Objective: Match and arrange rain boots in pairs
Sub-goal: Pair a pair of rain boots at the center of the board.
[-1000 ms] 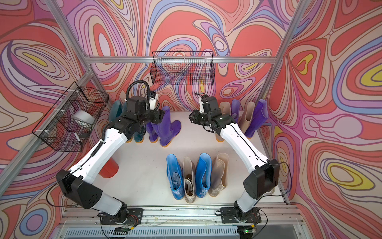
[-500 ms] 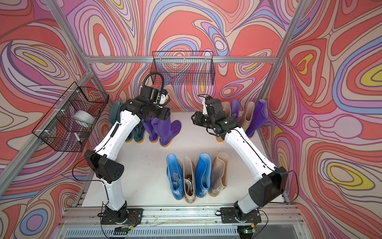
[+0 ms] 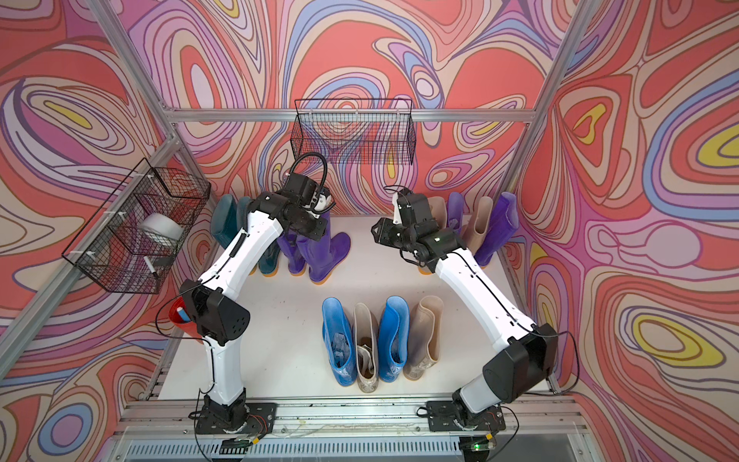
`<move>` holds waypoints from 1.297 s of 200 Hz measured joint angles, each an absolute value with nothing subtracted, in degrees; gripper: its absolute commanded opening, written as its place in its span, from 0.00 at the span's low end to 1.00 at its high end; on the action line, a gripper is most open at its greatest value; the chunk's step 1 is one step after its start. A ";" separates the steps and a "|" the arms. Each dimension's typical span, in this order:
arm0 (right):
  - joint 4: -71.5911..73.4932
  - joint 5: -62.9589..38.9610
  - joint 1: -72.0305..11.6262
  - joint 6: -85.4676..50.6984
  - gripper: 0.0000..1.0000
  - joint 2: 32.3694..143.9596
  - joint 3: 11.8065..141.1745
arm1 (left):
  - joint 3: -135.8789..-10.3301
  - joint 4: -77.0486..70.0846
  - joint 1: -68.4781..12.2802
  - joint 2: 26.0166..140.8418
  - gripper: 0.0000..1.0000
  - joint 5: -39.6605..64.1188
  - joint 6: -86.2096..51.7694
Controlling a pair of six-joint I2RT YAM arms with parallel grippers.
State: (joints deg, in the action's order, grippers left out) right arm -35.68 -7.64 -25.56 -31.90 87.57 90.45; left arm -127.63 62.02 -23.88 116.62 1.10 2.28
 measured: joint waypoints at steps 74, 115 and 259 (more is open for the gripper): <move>-35.59 -6.61 -25.56 -32.03 0.43 86.00 89.73 | -127.87 61.67 -22.61 117.12 0.00 -4.14 -2.48; -35.59 -5.93 -25.56 -32.03 0.43 84.62 89.67 | -127.87 61.47 -22.39 117.12 0.00 -9.04 -6.83; -35.66 -5.34 -25.56 -32.01 0.43 84.03 87.85 | -125.89 57.19 -22.39 117.10 0.00 -12.86 -18.44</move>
